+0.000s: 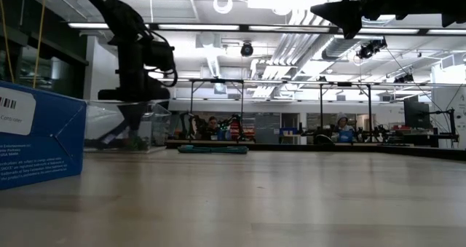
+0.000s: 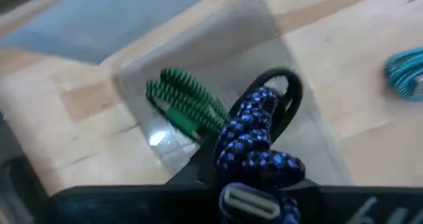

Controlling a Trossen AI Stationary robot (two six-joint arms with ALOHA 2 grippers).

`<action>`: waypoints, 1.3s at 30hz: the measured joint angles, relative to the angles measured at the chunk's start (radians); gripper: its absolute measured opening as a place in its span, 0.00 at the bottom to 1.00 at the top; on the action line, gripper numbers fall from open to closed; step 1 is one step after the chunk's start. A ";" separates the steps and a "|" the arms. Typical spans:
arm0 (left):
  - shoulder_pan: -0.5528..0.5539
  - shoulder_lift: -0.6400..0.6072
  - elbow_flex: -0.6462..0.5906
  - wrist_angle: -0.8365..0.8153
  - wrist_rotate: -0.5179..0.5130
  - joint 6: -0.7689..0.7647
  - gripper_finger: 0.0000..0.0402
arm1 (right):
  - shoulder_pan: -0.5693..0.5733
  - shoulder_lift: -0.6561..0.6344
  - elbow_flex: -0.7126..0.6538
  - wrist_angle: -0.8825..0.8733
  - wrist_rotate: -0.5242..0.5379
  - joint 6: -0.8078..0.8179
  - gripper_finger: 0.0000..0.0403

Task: Pick and place USB-C Cables
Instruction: Put the purple USB cable into the transparent bin

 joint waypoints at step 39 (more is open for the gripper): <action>-0.017 0.000 0.000 0.034 -0.021 0.013 0.42 | 0.000 0.000 0.000 0.000 0.004 0.000 0.67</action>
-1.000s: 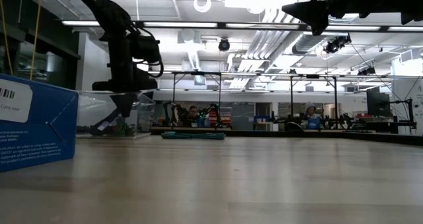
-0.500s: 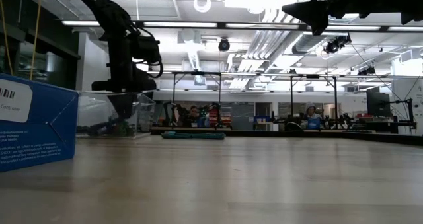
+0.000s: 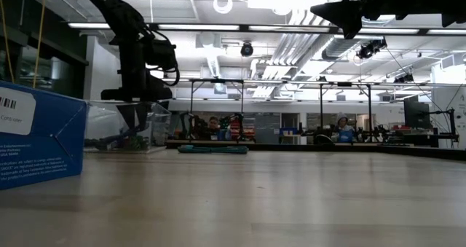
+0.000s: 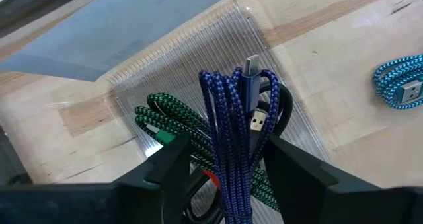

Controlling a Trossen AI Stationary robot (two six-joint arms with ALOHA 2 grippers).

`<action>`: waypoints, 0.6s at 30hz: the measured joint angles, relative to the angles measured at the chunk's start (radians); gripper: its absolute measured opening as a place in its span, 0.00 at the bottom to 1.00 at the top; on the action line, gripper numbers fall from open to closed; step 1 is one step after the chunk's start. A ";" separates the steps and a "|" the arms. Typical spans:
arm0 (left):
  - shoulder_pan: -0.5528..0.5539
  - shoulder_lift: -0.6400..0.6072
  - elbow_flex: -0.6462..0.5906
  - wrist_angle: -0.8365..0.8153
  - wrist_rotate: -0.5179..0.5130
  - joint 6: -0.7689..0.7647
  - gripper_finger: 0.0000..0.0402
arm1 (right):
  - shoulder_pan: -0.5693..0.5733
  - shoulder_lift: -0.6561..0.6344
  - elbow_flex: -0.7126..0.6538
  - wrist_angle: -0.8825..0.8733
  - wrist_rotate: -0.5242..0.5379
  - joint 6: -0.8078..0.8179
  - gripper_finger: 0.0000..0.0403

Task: Pick and place USB-C Cables
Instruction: Put the purple USB cable into the transparent bin, then put the blue USB cable into the transparent bin

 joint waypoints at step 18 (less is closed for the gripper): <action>-0.027 -0.031 0.142 -0.104 0.016 0.025 0.43 | 0.000 0.000 0.000 0.000 0.000 0.000 0.67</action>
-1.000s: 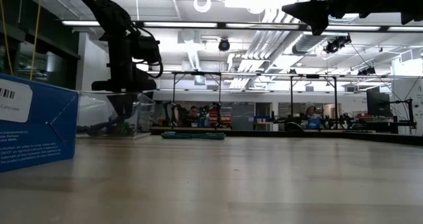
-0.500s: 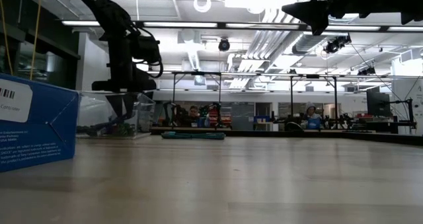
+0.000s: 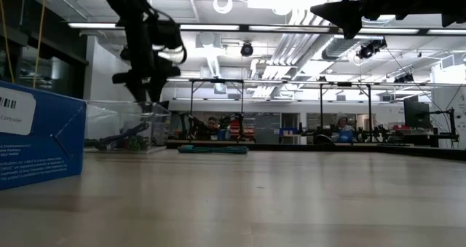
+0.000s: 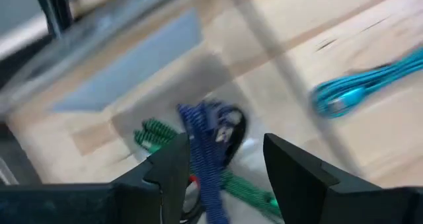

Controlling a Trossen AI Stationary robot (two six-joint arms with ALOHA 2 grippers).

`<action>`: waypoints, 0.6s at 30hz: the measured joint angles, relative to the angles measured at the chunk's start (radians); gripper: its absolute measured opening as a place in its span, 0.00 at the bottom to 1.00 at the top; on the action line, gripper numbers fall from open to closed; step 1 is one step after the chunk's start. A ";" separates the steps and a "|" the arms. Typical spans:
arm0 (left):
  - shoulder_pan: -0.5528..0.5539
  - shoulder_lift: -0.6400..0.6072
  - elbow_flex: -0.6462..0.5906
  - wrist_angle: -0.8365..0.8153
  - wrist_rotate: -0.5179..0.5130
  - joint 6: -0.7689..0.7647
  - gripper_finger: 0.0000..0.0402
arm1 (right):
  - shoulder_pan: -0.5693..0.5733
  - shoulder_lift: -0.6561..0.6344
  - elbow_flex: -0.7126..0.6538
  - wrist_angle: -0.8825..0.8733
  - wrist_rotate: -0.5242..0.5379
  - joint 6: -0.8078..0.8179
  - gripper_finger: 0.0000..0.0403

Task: Pick and place USB-C Cables
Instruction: Put the blue USB cable into the transparent bin

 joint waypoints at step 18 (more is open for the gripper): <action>-0.086 -0.322 0.061 0.264 -0.150 0.069 0.43 | 0.000 0.000 0.000 -0.006 0.000 0.000 0.67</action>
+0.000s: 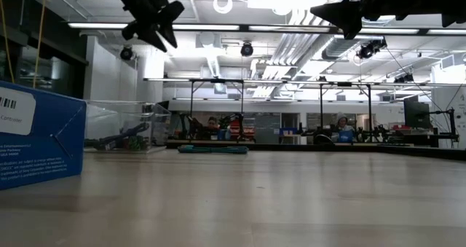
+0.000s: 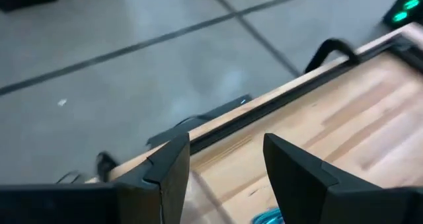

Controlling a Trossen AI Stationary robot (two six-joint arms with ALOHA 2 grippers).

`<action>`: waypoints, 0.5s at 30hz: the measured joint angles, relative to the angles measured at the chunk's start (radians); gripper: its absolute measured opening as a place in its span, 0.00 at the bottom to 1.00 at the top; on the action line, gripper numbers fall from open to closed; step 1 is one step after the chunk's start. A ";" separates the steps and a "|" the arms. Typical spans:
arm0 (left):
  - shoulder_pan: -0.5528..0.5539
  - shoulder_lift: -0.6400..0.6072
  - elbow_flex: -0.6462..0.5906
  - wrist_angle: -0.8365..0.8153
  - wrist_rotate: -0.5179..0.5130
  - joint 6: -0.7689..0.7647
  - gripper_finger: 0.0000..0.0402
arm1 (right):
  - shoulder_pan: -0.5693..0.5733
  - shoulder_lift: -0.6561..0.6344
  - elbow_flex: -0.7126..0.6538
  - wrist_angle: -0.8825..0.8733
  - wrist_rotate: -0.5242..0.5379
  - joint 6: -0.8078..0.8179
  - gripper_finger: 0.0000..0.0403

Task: Pick and place USB-C Cables
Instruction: Put the blue USB cable into the transparent bin

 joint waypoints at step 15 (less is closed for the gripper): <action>-0.494 -0.100 -0.412 0.862 0.236 0.053 0.43 | 0.000 0.000 0.000 -0.001 0.000 0.000 0.67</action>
